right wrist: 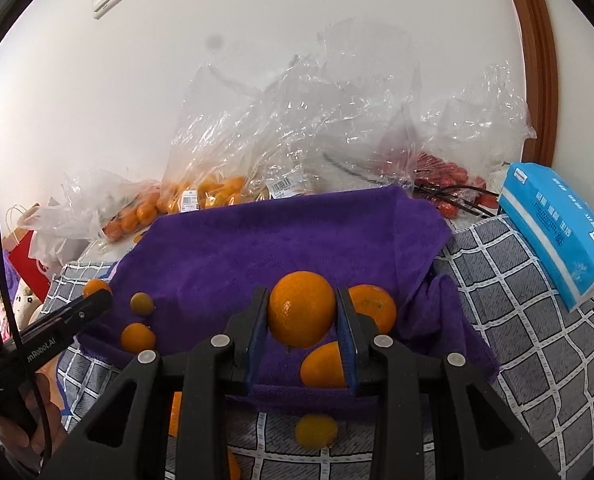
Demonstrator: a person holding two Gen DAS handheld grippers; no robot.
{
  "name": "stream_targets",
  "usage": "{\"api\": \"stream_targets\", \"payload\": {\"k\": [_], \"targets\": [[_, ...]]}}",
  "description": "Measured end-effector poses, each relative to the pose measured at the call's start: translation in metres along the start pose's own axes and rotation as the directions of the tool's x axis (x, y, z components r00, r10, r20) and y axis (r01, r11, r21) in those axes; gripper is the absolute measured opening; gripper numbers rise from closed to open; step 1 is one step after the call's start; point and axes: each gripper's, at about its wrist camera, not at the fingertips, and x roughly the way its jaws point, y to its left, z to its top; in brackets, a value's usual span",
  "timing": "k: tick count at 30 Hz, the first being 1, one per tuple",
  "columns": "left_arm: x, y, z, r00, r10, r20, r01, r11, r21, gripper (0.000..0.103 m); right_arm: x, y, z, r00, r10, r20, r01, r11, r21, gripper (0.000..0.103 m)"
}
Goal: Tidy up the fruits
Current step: 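Carry both held oranges over the purple towel with the left and right tools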
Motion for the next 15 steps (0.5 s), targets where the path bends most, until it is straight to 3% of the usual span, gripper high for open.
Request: {"api": "stream_targets", "payload": {"k": [7, 15], "targets": [[0.002, 0.013, 0.003, 1.0, -0.018, -0.003, 0.018, 0.998, -0.065, 0.032, 0.008, 0.003, -0.004, 1.0, 0.014, -0.015, -0.014, 1.0, -0.004, 0.032], [0.001, 0.011, 0.002, 1.0, -0.028, -0.005, 0.028, 0.997, -0.066, 0.032, 0.017, 0.01, -0.008, 0.999, 0.018, -0.046, -0.019, 0.999, -0.027, 0.032]]}}
